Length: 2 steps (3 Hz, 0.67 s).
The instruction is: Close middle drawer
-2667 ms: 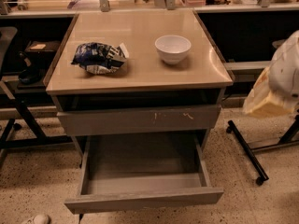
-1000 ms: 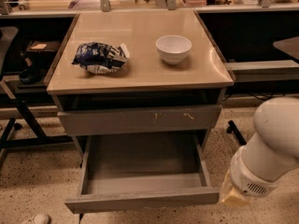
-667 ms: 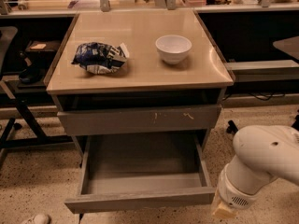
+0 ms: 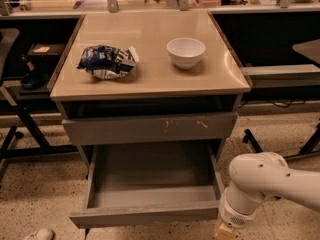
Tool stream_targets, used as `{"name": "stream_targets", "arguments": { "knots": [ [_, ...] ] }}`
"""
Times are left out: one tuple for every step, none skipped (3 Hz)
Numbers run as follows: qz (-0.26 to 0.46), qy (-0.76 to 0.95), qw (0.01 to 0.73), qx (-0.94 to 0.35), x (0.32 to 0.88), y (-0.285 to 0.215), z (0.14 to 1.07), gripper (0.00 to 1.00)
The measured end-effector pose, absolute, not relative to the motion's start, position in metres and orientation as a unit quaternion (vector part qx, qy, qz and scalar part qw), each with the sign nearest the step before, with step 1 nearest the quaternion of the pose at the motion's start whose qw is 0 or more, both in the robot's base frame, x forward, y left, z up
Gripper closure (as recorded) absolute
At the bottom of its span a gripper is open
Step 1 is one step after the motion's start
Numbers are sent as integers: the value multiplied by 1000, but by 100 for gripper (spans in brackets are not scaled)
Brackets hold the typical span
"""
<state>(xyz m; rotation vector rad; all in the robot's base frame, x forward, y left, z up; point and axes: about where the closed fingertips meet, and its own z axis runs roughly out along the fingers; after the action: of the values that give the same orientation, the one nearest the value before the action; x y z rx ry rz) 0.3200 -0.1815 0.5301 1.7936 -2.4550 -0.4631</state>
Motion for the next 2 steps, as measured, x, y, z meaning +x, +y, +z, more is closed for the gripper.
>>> {"name": "stream_targets", "arguments": {
  "knots": [
    [-154,-793,37,588,330,-172,500,100],
    [-158,-789,42,593,339,-165,474,100]
  ]
}}
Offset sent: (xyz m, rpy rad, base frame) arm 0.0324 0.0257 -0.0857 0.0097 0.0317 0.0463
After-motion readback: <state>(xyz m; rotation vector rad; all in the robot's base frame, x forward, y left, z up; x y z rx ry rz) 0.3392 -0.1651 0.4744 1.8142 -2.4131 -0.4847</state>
